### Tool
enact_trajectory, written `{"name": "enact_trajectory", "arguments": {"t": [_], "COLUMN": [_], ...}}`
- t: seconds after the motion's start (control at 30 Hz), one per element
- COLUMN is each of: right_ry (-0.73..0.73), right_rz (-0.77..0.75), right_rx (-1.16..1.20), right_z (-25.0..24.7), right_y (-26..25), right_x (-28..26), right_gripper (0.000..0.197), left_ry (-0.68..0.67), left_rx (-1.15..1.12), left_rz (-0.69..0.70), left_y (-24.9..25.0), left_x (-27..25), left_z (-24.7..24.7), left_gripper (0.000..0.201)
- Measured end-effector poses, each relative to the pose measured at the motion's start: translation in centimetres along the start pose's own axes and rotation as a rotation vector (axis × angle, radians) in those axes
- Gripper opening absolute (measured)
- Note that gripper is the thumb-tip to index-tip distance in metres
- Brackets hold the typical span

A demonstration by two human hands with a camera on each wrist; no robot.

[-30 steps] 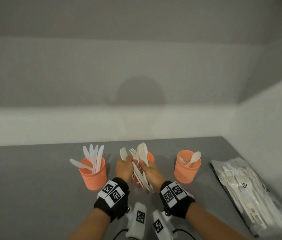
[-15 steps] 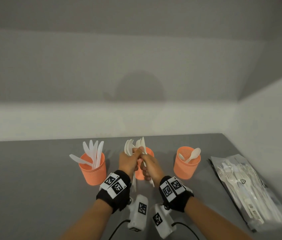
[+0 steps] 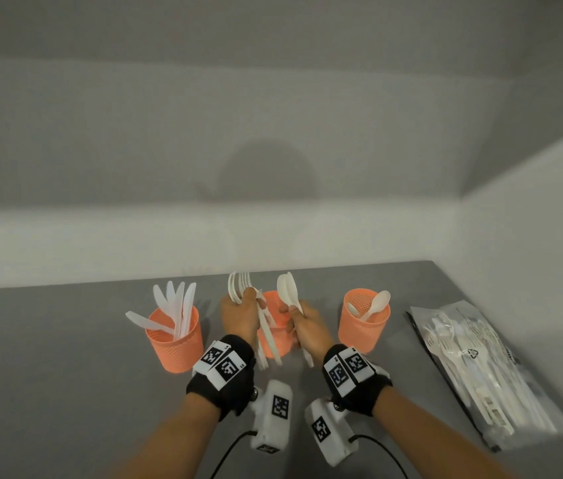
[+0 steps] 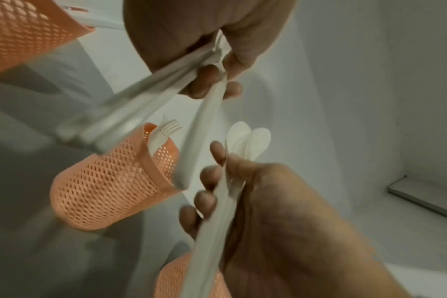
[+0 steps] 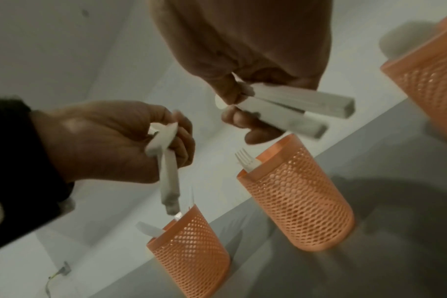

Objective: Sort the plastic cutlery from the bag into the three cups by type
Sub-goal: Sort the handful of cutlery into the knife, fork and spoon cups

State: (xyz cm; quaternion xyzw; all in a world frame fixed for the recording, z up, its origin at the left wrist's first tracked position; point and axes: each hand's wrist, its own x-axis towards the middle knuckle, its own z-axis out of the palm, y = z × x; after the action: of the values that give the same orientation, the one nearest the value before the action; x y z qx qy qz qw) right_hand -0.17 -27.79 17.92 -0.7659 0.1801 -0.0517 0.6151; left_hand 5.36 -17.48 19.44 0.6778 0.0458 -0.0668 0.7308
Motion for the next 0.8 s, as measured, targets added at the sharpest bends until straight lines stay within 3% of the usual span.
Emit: {"name": "enact_trajectory", "arguments": {"t": [0.2, 0.3, 0.47, 0.6, 0.8], "right_ry": [0.132, 0.202, 0.401, 0.540, 0.586], "right_rz": [0.015, 0.026, -0.058, -0.102, -0.063], "right_rx": [-0.015, 0.148, 0.375, 0.306, 0.262], "right_z": [-1.9, -3.8, -8.8, -12.4, -13.1], "right_y": [1.0, 0.5, -1.4, -2.1, 0.8], "right_x": [-0.2, -0.3, 1.3, 3.2, 5.9], "right_gripper": [0.028, 0.030, 0.008, 0.039, 0.043], "left_ry": [-0.193, -0.215, -0.115, -0.001, 0.034], "left_rx": [-0.075, -0.147, -0.184, -0.231, -0.061], "left_rz": [-0.140, -0.119, 0.078, 0.111, 0.190], "left_y": [-0.2, 0.3, 2.3, 4.1, 2.4], "left_x": [-0.1, -0.4, 1.1, 2.4, 3.9], "left_z": [-0.4, -0.7, -0.1, 2.0, 4.9], "left_gripper": [0.030, 0.026, 0.029, 0.037, 0.048]}}
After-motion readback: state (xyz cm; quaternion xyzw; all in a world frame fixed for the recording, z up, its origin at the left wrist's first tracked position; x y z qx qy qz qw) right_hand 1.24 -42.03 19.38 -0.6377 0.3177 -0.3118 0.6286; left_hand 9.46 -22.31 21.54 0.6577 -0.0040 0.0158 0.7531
